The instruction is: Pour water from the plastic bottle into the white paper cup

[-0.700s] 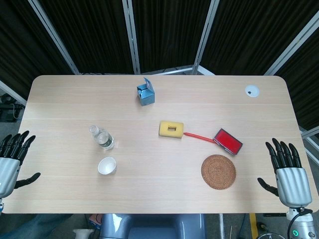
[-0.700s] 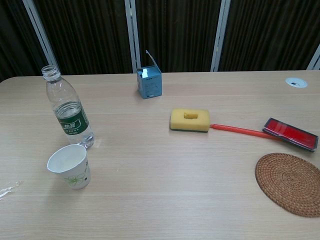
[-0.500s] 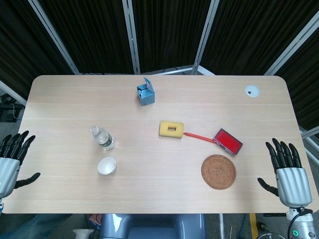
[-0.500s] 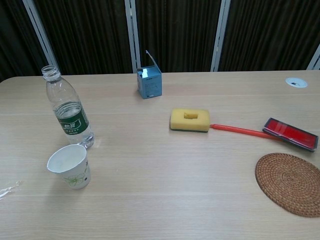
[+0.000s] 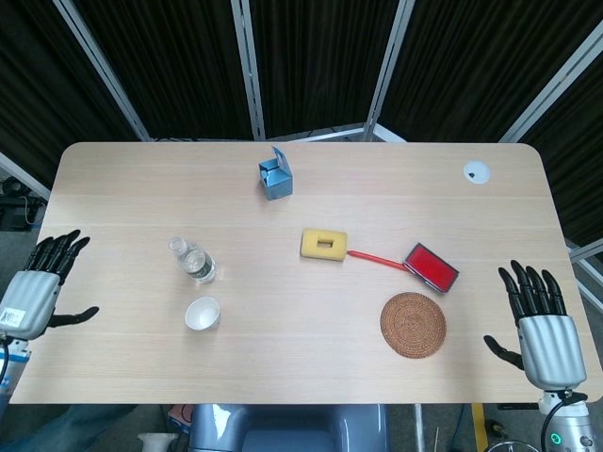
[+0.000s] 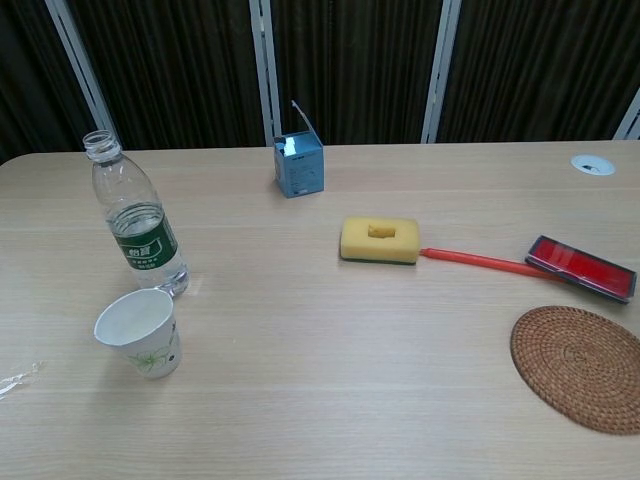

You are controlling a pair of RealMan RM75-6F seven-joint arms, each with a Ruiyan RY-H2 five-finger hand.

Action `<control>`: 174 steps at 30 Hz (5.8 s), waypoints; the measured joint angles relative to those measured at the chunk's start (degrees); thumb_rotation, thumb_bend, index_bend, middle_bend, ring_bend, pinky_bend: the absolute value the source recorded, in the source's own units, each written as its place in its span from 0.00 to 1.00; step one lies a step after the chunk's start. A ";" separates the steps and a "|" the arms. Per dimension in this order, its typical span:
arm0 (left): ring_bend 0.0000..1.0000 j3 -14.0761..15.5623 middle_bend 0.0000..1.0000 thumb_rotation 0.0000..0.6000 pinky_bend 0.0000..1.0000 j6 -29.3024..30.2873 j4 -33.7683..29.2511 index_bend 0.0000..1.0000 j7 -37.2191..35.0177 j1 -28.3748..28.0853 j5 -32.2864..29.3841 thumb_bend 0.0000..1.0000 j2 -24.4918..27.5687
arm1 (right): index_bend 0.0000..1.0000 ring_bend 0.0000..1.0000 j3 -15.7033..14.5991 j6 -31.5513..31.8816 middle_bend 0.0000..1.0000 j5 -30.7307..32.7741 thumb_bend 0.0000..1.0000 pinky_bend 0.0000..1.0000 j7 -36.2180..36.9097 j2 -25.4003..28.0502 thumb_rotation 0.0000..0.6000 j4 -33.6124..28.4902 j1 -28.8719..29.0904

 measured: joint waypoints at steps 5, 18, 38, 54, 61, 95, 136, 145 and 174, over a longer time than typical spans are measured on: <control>0.00 -1.75 0.00 1.00 0.00 -7.64 8.58 0.00 -12.68 -5.52 -1.70 0.00 -5.92 | 0.00 0.00 0.41 -0.34 0.00 0.71 0.00 0.00 -0.19 -0.09 1.00 -0.32 0.24; 0.00 -2.98 0.00 1.00 0.00 -18.53 21.79 0.00 -24.51 -13.06 -5.60 0.00 -19.51 | 0.00 0.00 1.56 -1.87 0.00 4.02 0.00 0.00 0.52 -0.07 1.00 0.71 0.89; 0.00 -2.36 0.00 1.00 0.00 -25.37 37.81 0.00 -41.55 -21.25 -2.79 0.00 -32.04 | 0.00 0.00 2.62 -3.01 0.00 6.72 0.00 0.00 1.04 -0.67 1.00 2.26 1.79; 0.10 -0.85 0.21 1.00 0.18 -26.34 45.51 0.27 -50.33 -23.99 -1.52 0.22 -37.83 | 0.00 0.00 2.63 -3.51 0.00 7.63 0.00 0.00 1.16 -0.98 1.00 2.52 2.19; 0.30 -1.03 0.48 1.00 0.34 -27.00 45.69 0.57 -52.84 -24.64 -2.12 0.53 -38.58 | 0.00 0.00 2.53 -3.55 0.00 7.58 0.00 0.00 1.39 -0.89 1.00 2.55 2.27; 0.36 1.71 0.53 1.00 0.38 -22.85 30.84 0.64 -44.38 -23.67 1.38 0.56 -16.42 | 0.00 0.00 1.48 -2.43 0.00 6.11 0.00 0.00 1.28 -0.43 1.00 1.43 1.75; 0.37 10.65 0.55 1.00 0.40 -25.35 36.13 0.66 -9.94 -23.68 8.27 0.57 -18.18 | 0.00 0.00 1.54 -2.09 0.00 6.66 0.00 0.00 -0.06 -0.39 1.00 0.43 1.33; 0.37 10.07 0.55 1.00 0.40 -24.93 34.47 0.66 0.99 -24.17 7.88 0.57 -18.03 | 0.00 0.00 1.60 -2.27 0.00 6.87 0.00 0.00 -0.01 -0.36 1.00 0.38 1.39; 0.37 10.56 0.55 1.00 0.40 -19.67 37.02 0.66 11.45 -23.75 9.03 0.57 -19.25 | 0.00 0.00 1.72 -2.37 0.00 7.25 0.00 0.00 0.35 -0.04 1.00 0.22 1.36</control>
